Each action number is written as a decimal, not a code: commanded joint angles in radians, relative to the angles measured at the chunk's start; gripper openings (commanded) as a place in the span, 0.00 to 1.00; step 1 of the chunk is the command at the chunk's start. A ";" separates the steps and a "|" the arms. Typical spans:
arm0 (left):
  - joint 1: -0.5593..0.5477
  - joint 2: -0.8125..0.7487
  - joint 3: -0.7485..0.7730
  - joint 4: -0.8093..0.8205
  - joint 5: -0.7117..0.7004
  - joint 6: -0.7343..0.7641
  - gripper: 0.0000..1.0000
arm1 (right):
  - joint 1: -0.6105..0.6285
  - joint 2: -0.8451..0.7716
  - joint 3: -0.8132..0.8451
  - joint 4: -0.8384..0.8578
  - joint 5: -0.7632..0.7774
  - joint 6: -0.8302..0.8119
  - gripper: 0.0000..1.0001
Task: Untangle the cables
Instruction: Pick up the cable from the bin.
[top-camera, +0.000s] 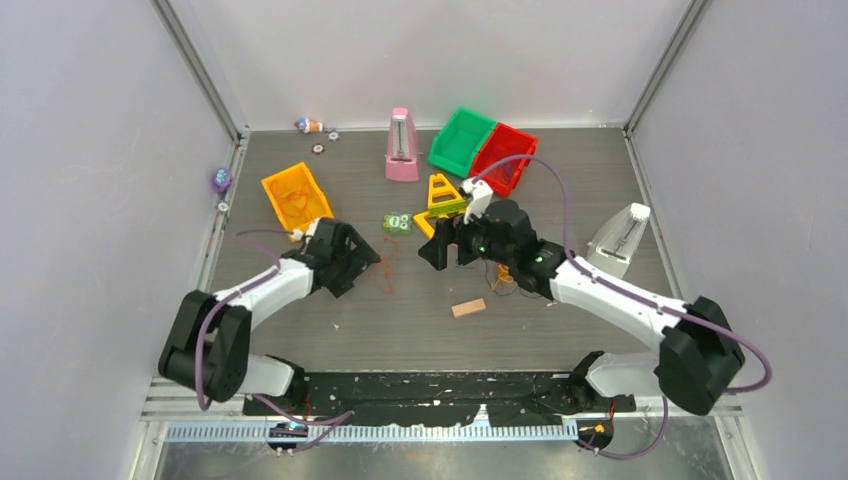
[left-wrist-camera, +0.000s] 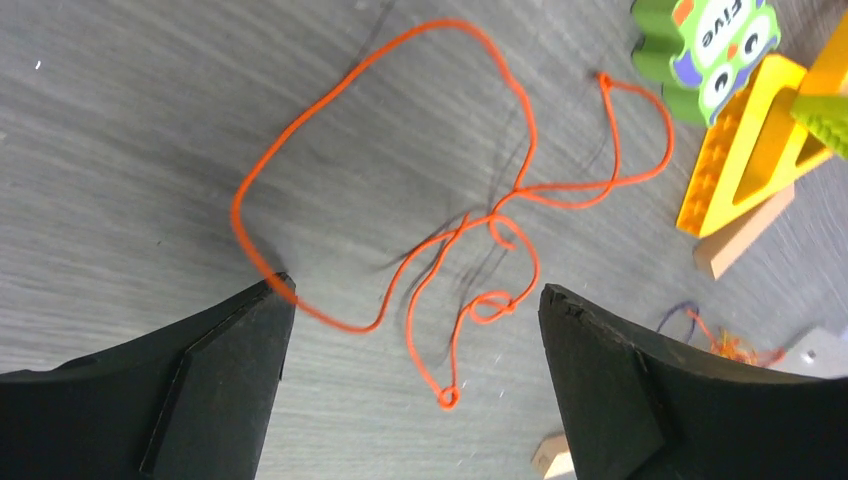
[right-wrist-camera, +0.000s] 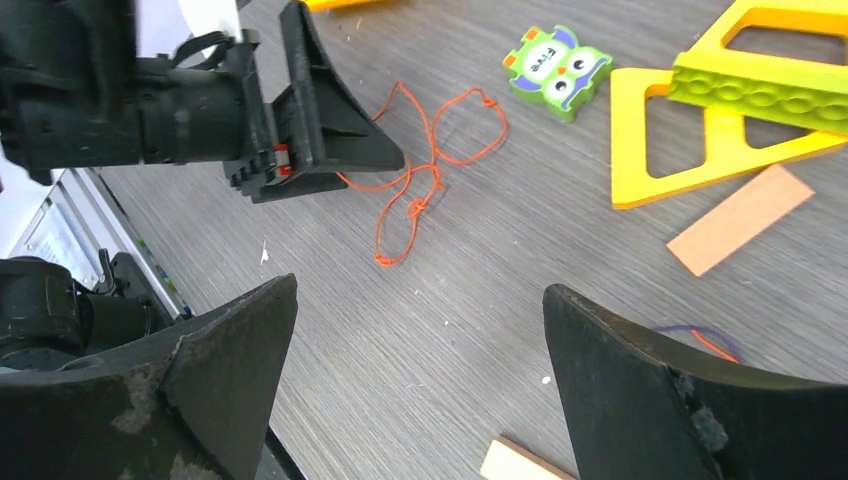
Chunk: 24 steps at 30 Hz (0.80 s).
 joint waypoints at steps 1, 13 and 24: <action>-0.068 0.123 0.184 -0.152 -0.260 -0.068 0.93 | -0.036 -0.115 -0.049 0.039 0.042 -0.024 0.97; -0.180 0.494 0.635 -0.499 -0.451 0.058 0.85 | -0.112 -0.340 -0.120 -0.027 0.015 -0.058 0.96; -0.239 0.670 0.837 -0.662 -0.463 0.207 0.26 | -0.140 -0.423 -0.149 -0.031 -0.005 -0.048 0.95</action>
